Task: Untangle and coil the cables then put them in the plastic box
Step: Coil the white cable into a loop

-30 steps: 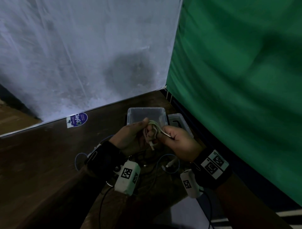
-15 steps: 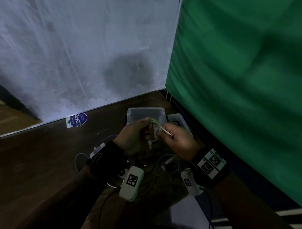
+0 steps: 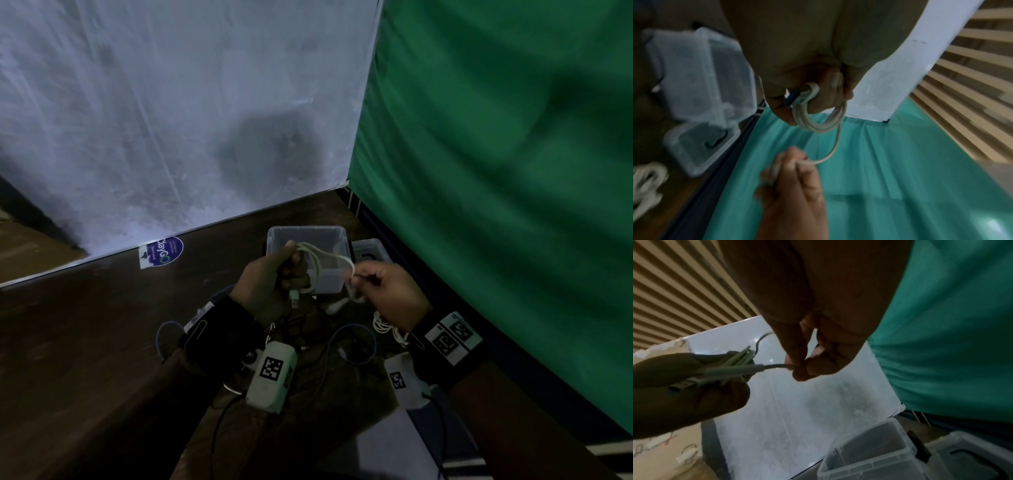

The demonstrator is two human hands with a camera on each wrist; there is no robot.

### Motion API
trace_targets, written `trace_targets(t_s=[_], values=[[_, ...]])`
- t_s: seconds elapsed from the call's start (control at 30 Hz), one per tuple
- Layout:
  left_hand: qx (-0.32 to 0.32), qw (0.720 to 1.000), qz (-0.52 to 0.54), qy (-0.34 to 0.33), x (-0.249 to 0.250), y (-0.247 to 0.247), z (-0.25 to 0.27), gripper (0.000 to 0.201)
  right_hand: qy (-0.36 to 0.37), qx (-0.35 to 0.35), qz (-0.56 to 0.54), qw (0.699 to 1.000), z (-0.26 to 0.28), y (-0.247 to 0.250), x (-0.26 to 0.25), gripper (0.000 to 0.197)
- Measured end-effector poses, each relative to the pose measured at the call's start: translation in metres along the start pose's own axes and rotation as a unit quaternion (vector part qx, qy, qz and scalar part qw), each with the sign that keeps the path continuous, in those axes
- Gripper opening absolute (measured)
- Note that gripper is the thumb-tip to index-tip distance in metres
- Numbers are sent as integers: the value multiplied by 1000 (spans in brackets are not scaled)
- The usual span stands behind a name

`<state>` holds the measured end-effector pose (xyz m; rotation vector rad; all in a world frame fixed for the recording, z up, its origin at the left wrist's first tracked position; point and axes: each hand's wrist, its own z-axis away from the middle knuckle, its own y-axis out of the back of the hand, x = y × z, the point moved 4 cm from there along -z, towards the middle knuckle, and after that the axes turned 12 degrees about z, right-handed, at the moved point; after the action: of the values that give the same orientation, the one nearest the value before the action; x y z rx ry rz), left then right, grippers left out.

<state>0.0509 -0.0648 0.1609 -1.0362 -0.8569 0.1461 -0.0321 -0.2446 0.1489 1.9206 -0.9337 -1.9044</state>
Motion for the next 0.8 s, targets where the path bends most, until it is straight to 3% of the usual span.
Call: trace_targets(t_s=[0.1,0.23,0.43,0.57,0.7,0.8], values=[[-29,999,16,35,-13,0,2,34,-34,101,-54,993,-5,1,1,22],[-40,997,30,60,-25,0,3,32,-49,140,-80,986,-9,0,0,24],[-26,992,67,101,-34,-7,4,33,-24,105,-140,984,-5,-13,-21,19],[43,997,49,47,-34,-18,8,39,-27,80,-162,983,5,-24,-27,20],[89,996,-13,-25,-29,-16,6,39,-12,-27,-275,961,14,-34,-40,50],[95,994,-34,-41,-28,-15,4,42,-1,-37,-229,973,16,-35,-42,71]])
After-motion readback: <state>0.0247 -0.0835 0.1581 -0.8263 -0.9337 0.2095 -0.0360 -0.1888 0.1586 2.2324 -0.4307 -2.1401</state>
